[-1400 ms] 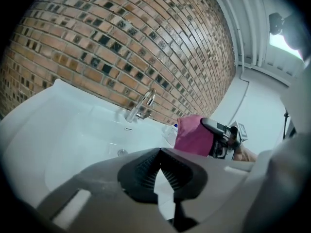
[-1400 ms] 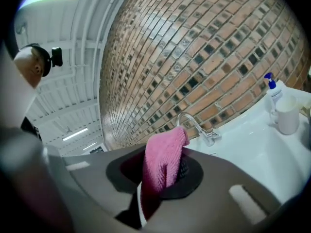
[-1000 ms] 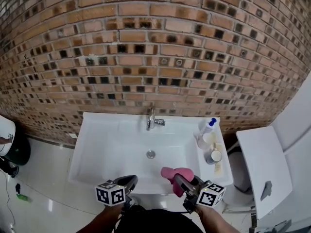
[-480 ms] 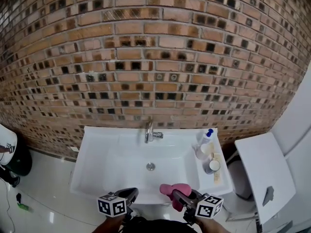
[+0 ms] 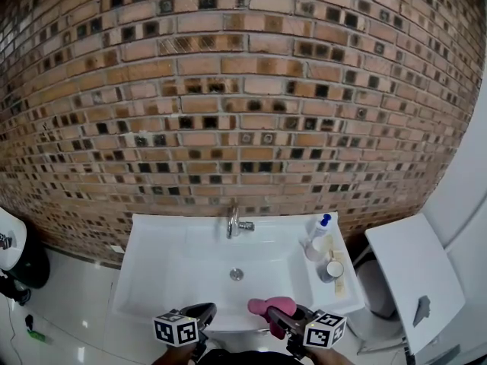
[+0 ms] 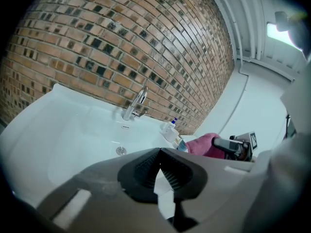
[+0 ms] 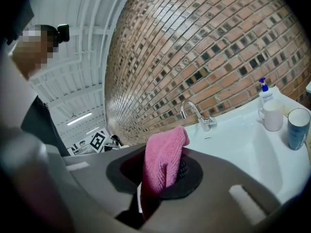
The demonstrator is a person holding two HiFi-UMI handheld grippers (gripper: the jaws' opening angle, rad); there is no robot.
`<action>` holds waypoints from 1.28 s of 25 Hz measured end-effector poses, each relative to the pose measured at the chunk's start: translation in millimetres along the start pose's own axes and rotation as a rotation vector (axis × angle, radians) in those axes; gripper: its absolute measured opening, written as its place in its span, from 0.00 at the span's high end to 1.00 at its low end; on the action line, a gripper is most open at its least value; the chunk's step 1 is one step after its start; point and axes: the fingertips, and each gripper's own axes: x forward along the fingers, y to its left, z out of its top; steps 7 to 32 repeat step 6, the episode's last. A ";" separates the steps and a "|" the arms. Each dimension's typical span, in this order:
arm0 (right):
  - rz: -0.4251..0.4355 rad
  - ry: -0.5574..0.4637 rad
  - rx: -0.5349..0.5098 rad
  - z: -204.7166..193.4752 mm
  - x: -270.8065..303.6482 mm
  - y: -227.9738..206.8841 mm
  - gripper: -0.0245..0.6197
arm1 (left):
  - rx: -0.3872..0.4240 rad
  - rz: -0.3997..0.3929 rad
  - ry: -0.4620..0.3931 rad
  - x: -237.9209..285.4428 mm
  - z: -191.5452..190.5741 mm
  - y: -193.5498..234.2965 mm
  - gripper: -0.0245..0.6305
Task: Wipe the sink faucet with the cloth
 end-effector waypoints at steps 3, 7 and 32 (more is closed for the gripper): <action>-0.003 0.004 -0.001 1.3 1.9 1.1 0.87 | 0.002 -0.001 0.002 -2.7 2.1 2.0 0.96; -0.003 0.007 -0.006 3.7 5.5 4.2 0.87 | 0.003 0.004 0.001 -6.9 5.2 6.5 0.96; -0.003 0.007 -0.006 3.7 5.5 4.2 0.87 | 0.003 0.004 0.001 -6.9 5.2 6.5 0.96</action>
